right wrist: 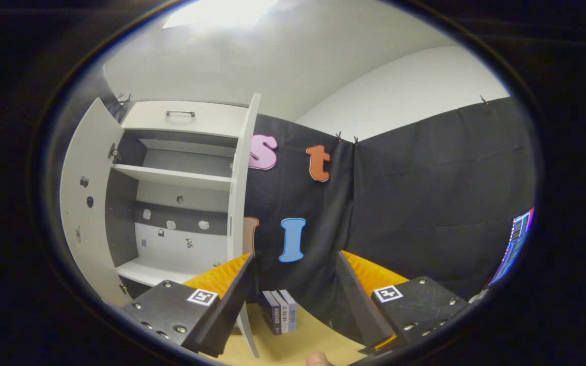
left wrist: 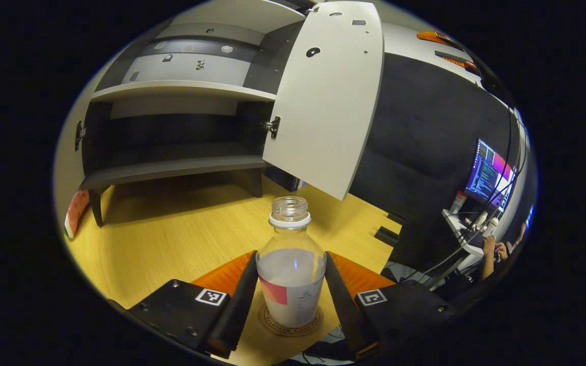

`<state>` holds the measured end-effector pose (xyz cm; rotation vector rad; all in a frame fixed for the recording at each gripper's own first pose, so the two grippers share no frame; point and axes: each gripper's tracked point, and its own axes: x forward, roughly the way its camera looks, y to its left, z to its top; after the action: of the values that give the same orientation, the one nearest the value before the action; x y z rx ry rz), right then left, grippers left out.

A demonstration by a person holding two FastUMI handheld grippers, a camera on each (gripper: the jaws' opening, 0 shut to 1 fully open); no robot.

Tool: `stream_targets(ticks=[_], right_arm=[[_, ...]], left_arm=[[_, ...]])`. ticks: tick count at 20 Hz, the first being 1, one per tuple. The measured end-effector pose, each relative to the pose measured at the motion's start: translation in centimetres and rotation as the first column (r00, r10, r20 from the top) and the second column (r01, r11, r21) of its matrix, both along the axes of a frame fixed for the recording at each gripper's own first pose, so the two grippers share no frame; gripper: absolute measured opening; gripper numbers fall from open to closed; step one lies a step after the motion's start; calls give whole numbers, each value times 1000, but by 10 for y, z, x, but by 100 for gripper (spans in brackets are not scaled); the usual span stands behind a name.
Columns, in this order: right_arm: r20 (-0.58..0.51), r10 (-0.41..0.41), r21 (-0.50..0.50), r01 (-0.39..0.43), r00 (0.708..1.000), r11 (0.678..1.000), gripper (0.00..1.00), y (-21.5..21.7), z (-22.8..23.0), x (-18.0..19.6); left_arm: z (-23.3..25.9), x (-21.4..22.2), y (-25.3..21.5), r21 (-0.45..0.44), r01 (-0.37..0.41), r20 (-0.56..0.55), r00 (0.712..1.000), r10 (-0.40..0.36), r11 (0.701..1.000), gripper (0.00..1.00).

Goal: Grasp the bottle in the cabinet with the left hand and place it on the coaster, then close the right door with the right hand and the left door with the left hand.

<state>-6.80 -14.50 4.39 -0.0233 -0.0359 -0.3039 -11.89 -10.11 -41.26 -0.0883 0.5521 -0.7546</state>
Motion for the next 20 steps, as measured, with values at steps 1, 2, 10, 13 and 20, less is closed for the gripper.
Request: stream_targets(ticks=[1,2,10,13,20], right_arm=[[-2,2,-2,-2,1000,1000,95,0,-2,2],[-4,4,-5,-4,1000,1000,95,0,-3,3],[-21,31,-37,-32,999,999,93,5,-16,15],[-22,42,-40,-43,999,998,93,9,-20,26],[-33,55,-33,-56,998,998,93,7,-32,49]], left_arm=[[0,-1,-1,5,7,-5,1000,-7,1000,79],[0,-4,-2,9,11,-13,1000,-11,1000,79],[22,-15,-15,-16,53,-6,999,-53,998,81],[36,-15,-17,-8,66,18,998,-66,998,82],[82,-3,-24,-34,61,82,995,-58,998,82]])
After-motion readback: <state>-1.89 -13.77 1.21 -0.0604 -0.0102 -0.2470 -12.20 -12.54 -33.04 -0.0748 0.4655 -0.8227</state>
